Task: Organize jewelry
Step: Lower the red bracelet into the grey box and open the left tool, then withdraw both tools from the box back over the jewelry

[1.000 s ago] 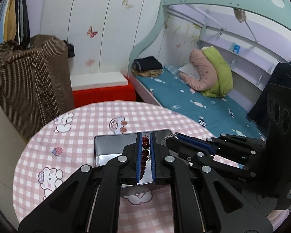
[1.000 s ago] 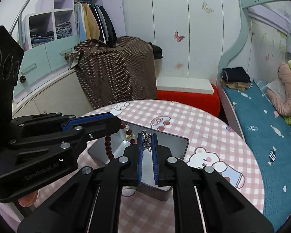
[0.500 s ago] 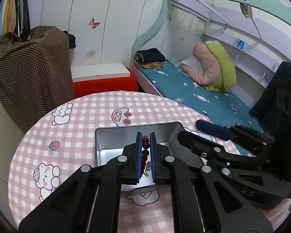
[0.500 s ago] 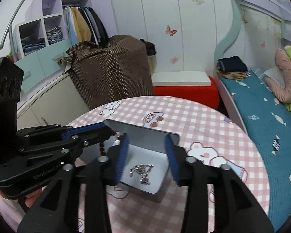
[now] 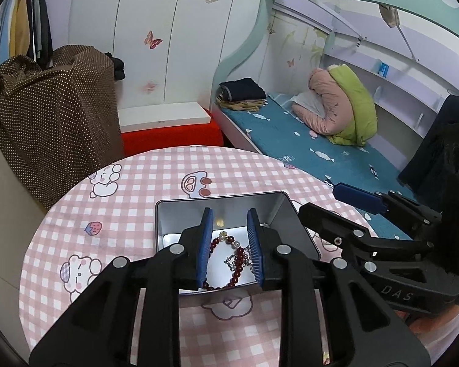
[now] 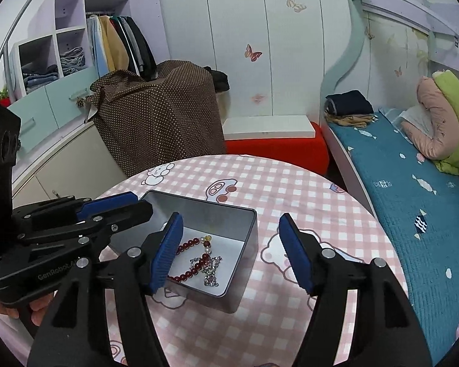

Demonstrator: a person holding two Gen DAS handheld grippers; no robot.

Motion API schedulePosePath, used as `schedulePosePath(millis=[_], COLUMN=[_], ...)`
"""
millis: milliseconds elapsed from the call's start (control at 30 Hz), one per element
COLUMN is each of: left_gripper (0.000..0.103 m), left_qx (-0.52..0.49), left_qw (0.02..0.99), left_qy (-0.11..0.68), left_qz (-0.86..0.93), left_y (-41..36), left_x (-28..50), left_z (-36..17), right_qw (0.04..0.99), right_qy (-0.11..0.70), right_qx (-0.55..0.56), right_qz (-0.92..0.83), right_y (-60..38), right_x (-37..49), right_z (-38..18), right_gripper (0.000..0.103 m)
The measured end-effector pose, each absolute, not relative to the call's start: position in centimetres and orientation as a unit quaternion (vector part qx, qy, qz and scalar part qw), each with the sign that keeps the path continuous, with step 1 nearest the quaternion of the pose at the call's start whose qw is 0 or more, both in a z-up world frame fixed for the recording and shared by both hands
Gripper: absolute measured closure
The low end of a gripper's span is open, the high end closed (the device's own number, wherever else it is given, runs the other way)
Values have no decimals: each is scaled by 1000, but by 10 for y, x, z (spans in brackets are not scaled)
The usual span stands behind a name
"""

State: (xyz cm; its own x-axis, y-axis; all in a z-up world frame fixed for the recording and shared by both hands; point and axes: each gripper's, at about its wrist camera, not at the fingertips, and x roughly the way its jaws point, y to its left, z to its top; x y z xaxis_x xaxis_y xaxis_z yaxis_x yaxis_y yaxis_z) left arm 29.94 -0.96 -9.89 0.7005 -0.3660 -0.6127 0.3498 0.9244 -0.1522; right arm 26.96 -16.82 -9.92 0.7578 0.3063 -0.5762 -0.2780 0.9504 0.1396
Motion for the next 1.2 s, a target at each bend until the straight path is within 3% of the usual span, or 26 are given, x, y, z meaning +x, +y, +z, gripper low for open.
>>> schedulePosePath(millis=[300,400,600,1000,1200], left_gripper=[78,67,62,27,20], left_qx=[-8,-4,-3,-6,0], left_qw=[923,925,929,943,950], left_qy=[335,332,325,292,272], left_qz=[-188,-184,-176,-160,-151], left_y=[-10,-10,-8,3,8], left_x=[286,277,256,200,171], left_z=[-96,-93,-83,-59,-46], right_qw=[940,942,946,958,961], right_qy=[304,300,289,259,253], right_qx=[23,21,17,3,1], right_qz=[153,152,148,123,111], right_y=[-172,-171,-169,-171,-170], right_x=[253,244,223,168,145], right_z=[-91,-87,-77,-54,-49], right_gripper=[39,37,29,12,9])
